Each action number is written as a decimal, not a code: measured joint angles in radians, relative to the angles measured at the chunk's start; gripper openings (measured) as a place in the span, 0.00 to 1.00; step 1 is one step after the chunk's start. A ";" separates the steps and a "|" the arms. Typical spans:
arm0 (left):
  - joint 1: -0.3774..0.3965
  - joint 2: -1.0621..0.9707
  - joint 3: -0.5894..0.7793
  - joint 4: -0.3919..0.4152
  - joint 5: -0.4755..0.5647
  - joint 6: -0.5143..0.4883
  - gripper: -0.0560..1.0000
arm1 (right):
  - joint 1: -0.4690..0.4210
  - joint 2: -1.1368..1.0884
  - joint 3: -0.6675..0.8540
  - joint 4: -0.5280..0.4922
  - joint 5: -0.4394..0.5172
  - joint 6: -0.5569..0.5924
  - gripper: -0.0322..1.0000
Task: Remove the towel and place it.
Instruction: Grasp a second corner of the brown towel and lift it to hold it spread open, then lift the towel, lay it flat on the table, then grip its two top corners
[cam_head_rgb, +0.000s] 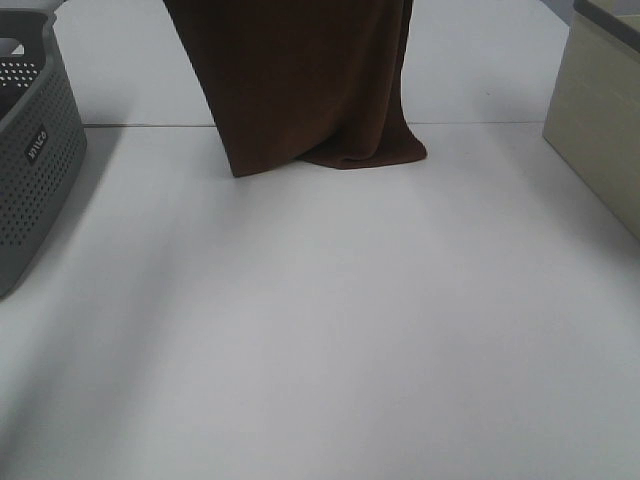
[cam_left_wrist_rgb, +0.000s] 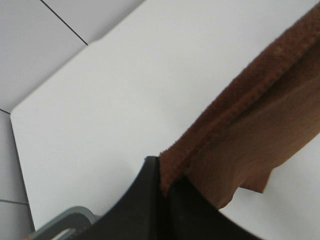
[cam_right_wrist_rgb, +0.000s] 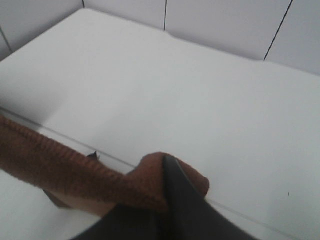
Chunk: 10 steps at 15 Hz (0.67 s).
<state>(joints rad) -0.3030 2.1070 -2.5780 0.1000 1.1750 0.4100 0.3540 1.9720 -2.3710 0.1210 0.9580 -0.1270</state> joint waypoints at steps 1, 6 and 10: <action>0.000 -0.006 0.000 -0.005 0.021 -0.025 0.05 | 0.001 -0.019 0.000 0.002 0.080 0.002 0.04; -0.004 -0.131 0.262 -0.047 0.032 -0.124 0.05 | 0.003 -0.081 0.009 -0.010 0.258 0.009 0.04; -0.012 -0.367 0.572 -0.063 0.020 -0.167 0.05 | 0.006 -0.205 0.194 0.050 0.260 0.011 0.04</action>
<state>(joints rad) -0.3150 1.7400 -2.0060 0.0370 1.1950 0.2430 0.3600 1.7670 -2.1770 0.1710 1.2180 -0.1160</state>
